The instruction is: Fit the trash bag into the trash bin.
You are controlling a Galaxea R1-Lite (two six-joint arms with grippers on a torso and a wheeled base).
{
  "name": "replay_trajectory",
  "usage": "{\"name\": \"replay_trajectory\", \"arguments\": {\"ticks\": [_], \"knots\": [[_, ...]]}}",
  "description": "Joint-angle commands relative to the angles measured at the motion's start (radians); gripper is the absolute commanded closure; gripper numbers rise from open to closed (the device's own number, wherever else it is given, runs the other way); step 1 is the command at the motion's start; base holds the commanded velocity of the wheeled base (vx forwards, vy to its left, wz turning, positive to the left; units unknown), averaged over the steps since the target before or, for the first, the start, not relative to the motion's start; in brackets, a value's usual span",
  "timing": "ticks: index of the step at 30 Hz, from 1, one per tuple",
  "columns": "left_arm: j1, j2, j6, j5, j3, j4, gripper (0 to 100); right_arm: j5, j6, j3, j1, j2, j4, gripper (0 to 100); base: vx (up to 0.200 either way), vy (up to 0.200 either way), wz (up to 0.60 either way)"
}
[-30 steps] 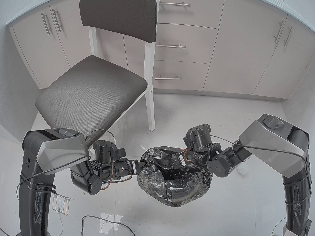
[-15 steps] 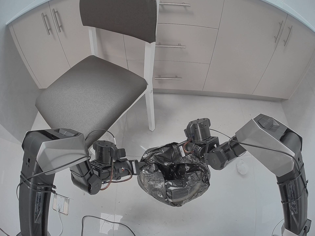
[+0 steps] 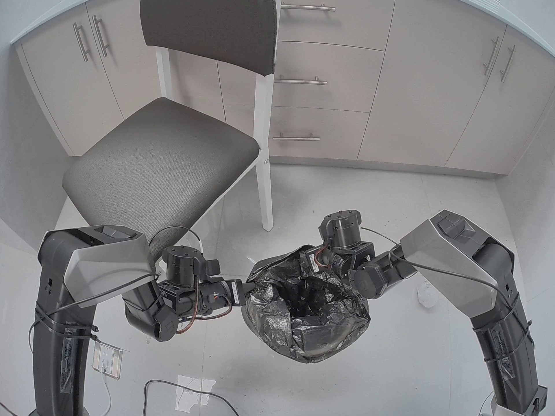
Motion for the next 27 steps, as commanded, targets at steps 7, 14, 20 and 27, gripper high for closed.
{"name": "replay_trajectory", "arguments": {"ticks": [7, 14, 20, 27], "knots": [[0.0, 0.003, -0.004, 0.0, -0.013, 0.013, 100, 0.0, 0.002, -0.008, -0.008, 0.019, -0.004, 0, 0.0, 0.0, 0.0], [0.0, -0.031, -0.002, 0.0, -0.025, 0.125, 100, -0.002, 0.002, 0.013, -0.007, 0.014, -0.006, 0, 0.0, 0.0, 0.0], [0.0, -0.038, 0.006, 0.007, -0.025, 0.148, 100, 0.0, 0.002, 0.025, -0.007, -0.007, -0.009, 0, 0.0, 0.0, 0.0], [0.0, -0.04, 0.007, 0.007, -0.019, 0.141, 0, 0.0, 0.003, 0.033, -0.004, -0.036, -0.009, 0, 0.0, 0.0, 0.0]]}}
